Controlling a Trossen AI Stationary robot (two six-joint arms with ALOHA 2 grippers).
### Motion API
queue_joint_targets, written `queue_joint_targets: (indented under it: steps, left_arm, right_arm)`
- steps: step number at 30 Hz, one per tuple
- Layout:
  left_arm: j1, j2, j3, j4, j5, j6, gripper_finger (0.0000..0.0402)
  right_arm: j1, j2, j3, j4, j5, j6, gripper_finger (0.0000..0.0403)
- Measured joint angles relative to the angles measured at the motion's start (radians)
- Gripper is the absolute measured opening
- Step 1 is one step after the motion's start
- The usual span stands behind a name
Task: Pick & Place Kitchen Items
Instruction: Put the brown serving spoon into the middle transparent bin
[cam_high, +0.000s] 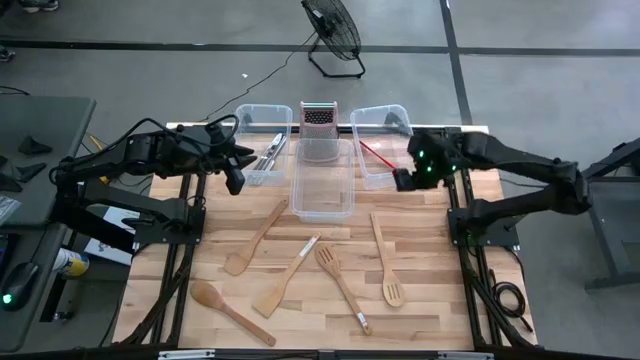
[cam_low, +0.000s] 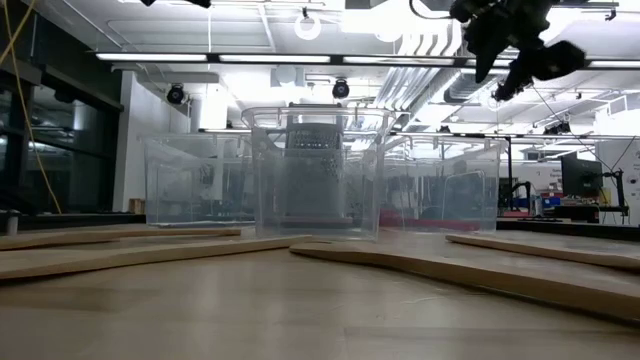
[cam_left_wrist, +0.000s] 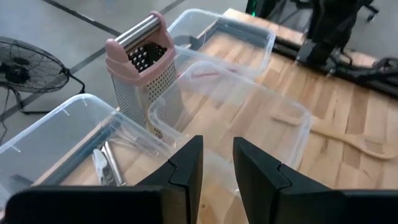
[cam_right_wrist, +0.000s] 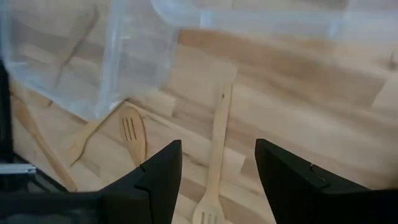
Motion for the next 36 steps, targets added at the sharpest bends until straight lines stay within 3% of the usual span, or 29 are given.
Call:
queue_joint_targets:
  steps: [3, 7, 13, 25, 36]
  left_arm:
    - [0.000, 0.002, 0.000, -0.016, 0.010, 0.030, 0.0088]
    - [0.000, 0.002, 0.000, -0.033, 0.027, 0.071, 0.0088]
    - [-0.001, 0.003, 0.000, -0.063, 0.092, 0.139, 0.0088]
    - [0.000, 0.003, 0.000, -0.113, 0.092, 0.145, 0.0088]
    - [0.000, 0.003, 0.000, -0.129, 0.093, 0.144, 0.0088]
  right_arm:
    - [0.124, 0.025, 0.000, -0.002, 0.064, 0.147, 0.0196]
    - [0.277, 0.098, 0.000, 0.011, 0.130, 0.216, 0.0195]
    - [0.424, 0.255, 0.000, 0.007, 0.110, 0.369, 0.0195]
    - [0.526, 0.561, -0.001, 0.096, 0.127, 0.425, 0.0195]
    - [0.565, 0.700, -0.001, 0.197, 0.109, 0.471, 0.0195]
